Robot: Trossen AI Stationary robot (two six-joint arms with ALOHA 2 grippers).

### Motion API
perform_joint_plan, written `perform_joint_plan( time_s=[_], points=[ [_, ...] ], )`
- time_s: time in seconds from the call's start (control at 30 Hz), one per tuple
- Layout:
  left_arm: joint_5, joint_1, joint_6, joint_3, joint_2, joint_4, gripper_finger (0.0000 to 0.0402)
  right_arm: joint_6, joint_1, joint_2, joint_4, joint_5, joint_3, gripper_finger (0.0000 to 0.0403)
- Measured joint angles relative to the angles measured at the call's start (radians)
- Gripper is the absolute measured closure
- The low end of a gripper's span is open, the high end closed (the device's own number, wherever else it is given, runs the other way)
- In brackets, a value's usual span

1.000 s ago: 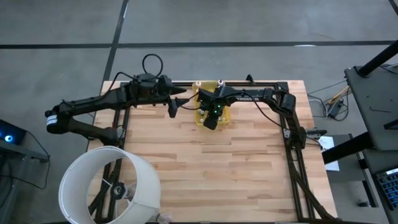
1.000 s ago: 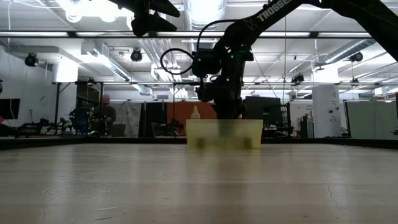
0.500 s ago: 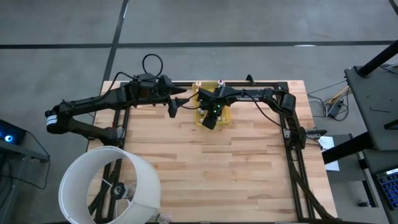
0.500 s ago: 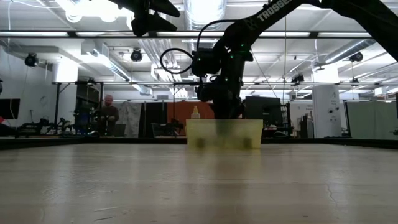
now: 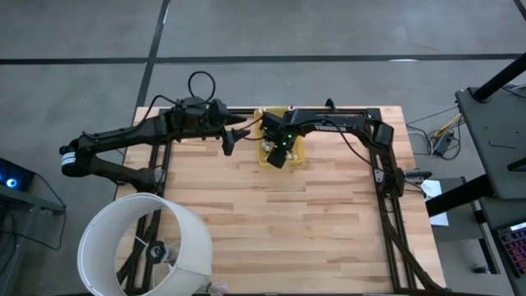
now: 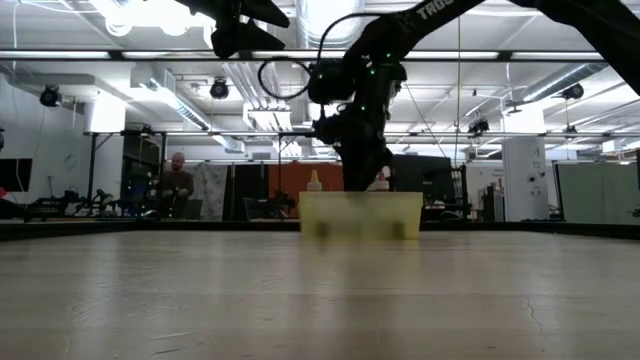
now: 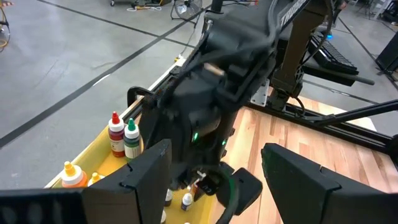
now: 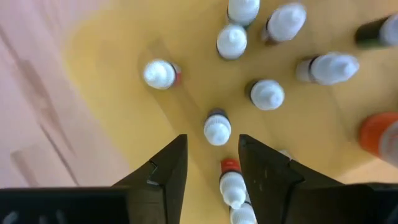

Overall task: Pick & Place food coloring
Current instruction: Return to Home Position

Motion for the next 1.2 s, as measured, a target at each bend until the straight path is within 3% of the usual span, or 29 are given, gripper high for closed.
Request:
perform_joint_plan(
  time_s=[0.5, 0.67, 0.87, 1.2],
  points=[
    [0.007, 0.0, 0.005, 0.0, -0.001, 0.003, 0.0193, -0.042, 0.015, -0.237, -0.03, 0.005, -0.003, 0.0296],
    [0.05, 0.0, -0.006, 0.0, -0.001, -0.005, 0.0259, -0.084, 0.044, -0.356, -0.017, 0.005, -0.061, 0.034],
    [0.117, -0.001, -0.042, -0.007, -0.001, -0.006, 0.0384, -0.095, 0.065, -0.514, 0.057, -0.001, -0.187, 0.0391],
    [0.117, -0.004, -0.056, 0.001, -0.02, 0.012, 0.0401, -0.017, 0.11, -0.797, 0.338, -0.099, -0.474, 0.0394]
  ],
)
